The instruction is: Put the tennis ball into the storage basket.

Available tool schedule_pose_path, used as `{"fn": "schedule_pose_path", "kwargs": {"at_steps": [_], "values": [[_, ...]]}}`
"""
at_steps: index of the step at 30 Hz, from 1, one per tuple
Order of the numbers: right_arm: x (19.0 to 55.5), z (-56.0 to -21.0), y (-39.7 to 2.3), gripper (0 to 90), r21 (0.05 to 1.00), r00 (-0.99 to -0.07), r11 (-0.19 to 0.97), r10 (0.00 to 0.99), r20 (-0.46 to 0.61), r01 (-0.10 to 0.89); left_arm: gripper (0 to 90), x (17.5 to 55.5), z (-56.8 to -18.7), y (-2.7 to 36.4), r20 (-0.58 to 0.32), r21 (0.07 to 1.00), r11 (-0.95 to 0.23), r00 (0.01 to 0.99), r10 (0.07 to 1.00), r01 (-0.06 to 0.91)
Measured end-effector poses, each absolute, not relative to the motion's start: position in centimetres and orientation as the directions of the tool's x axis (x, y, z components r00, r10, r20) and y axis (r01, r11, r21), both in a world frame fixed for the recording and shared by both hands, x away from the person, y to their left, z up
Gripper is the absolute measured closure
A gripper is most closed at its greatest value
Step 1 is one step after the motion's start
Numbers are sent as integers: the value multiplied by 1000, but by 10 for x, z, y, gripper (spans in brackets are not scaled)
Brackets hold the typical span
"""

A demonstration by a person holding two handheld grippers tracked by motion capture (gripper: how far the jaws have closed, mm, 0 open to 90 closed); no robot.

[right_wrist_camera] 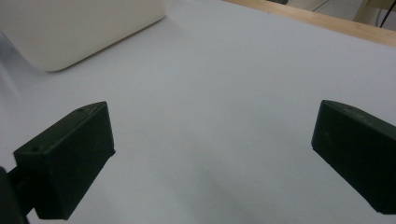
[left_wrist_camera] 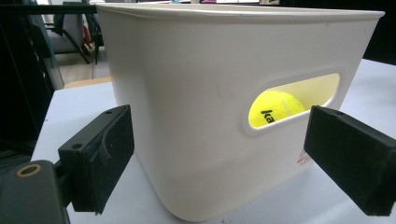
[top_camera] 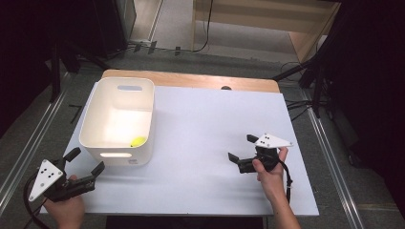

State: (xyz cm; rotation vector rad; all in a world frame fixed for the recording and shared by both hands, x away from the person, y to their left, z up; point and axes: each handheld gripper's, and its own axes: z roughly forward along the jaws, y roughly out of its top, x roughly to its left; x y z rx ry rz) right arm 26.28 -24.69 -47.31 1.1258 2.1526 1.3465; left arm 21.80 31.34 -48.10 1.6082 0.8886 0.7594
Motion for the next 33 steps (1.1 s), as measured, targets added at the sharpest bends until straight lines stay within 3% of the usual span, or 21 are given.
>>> {"fn": "schedule_pose_path", "kwargs": {"at_steps": [24, 33], "values": [[226, -484, -323, 0, 907, -534, 125, 837, 121, 402, 84, 214, -481, 315, 22, 985, -105, 503, 864, 137], [223, -490, -331, 0, 912, -526, 119, 842, 117, 393, 84, 214, -481, 318, 8, 987, -89, 511, 860, 134]]}}
